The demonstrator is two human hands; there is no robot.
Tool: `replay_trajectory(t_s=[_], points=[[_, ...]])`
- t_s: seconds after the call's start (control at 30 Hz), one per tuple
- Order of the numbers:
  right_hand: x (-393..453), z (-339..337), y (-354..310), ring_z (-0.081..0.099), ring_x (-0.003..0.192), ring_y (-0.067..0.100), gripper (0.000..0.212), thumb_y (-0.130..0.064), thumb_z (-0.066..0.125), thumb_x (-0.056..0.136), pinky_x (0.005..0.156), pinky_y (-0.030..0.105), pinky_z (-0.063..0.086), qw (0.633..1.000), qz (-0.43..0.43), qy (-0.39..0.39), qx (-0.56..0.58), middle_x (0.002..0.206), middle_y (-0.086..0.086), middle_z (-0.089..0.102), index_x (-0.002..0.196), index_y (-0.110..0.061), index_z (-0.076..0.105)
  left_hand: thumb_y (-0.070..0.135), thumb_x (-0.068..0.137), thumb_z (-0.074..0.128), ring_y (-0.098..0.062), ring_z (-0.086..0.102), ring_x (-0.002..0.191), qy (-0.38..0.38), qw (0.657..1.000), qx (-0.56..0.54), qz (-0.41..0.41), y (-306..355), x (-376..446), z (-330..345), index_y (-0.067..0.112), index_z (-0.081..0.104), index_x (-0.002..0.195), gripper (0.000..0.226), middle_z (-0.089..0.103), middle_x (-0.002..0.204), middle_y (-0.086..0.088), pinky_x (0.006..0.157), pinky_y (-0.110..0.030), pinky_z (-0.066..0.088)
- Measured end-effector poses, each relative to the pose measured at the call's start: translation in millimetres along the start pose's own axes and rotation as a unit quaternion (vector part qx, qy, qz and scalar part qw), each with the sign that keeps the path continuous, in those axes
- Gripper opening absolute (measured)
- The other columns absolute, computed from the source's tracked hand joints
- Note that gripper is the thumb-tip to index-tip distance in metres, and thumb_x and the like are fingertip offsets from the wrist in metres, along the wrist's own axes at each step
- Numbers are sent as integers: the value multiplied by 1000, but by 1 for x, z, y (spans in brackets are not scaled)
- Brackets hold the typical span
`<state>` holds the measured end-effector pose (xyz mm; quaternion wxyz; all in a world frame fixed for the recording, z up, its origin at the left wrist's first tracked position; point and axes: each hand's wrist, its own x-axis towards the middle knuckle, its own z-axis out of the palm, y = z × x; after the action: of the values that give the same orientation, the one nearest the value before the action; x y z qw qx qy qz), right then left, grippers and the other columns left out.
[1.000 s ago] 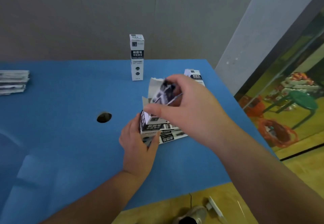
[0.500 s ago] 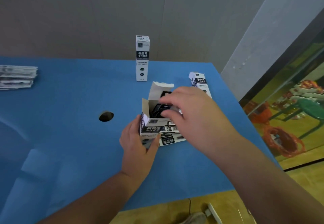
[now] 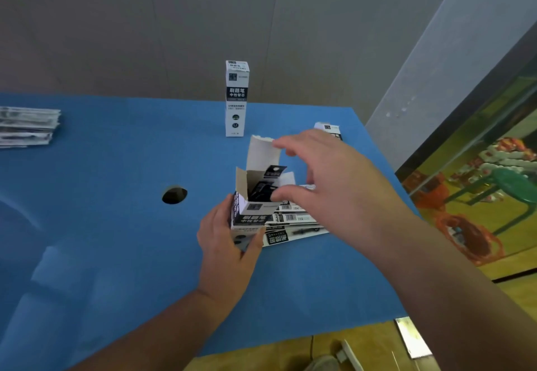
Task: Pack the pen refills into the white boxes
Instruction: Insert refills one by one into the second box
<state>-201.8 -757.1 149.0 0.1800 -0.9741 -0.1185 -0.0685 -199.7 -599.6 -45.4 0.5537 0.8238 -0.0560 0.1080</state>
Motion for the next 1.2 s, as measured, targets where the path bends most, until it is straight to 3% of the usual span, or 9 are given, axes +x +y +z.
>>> replay_trajectory(t_s=[0.07,0.17,0.27,0.33,0.57,0.73,0.87,1.03,1.2], points=[[0,1,-2,43,73,-9,51,-43,72,89,76,22,36,999,1,-41,-7,118,-22,55,136,-39,53,42,91,66,-42,60,118,-6,1000,-11,3,1,0,-1,0,57,138,64,65,123,-17,101,-64,47],[1,0,-5,46,75,-17,29,-37,67,94,76,24,40,998,-21,-66,0,108,-20,62,123,-37,62,43,87,67,-42,62,116,-19,1000,-19,0,0,3,-2,-1,57,137,67,66,122,-18,100,-64,48],[3,-4,-8,61,96,4,20,-34,52,102,84,38,52,991,-34,-124,-43,108,-12,69,117,-33,65,42,95,67,-38,57,121,-17,1000,4,-1,-2,1,2,0,58,137,60,65,124,-15,103,-61,44],[6,-5,-10,62,98,17,23,-35,43,105,82,43,53,978,-40,-183,-97,103,-8,68,115,-32,63,37,92,70,-33,51,123,-4,999,36,4,-5,-3,3,2,58,137,58,62,126,-13,105,-59,41],[11,-11,-13,59,47,4,33,-39,35,107,61,34,50,949,-26,-305,-73,69,-1,54,91,-20,58,46,88,63,-35,52,110,12,997,71,33,-6,-7,6,-6,58,126,64,60,116,-19,95,-61,46],[16,-10,-15,66,45,14,49,-52,32,104,56,32,43,934,-21,-355,-41,59,0,49,77,-16,51,47,86,59,-45,58,105,7,996,86,35,-3,-6,6,-11,61,121,68,61,112,-24,92,-62,45],[15,-4,-12,63,44,15,47,-58,36,101,53,32,42,928,-49,-363,-62,69,-1,53,76,-21,51,44,85,60,-42,59,102,-1,995,90,45,-8,-6,7,-10,63,118,63,63,109,-20,91,-57,45],[12,3,-9,62,81,13,32,-59,53,92,64,31,49,927,-78,-361,-67,92,-8,63,93,-28,60,39,80,61,-40,60,102,6,994,92,62,-23,-3,11,-7,65,114,57,64,110,-16,87,-61,48],[19,8,-7,64,85,16,34,-58,57,90,75,37,56,920,-105,-368,-79,94,-6,68,102,-26,65,38,78,62,-32,51,106,18,994,90,52,-29,-5,13,-4,61,114,56,59,112,-13,87,-59,48]])
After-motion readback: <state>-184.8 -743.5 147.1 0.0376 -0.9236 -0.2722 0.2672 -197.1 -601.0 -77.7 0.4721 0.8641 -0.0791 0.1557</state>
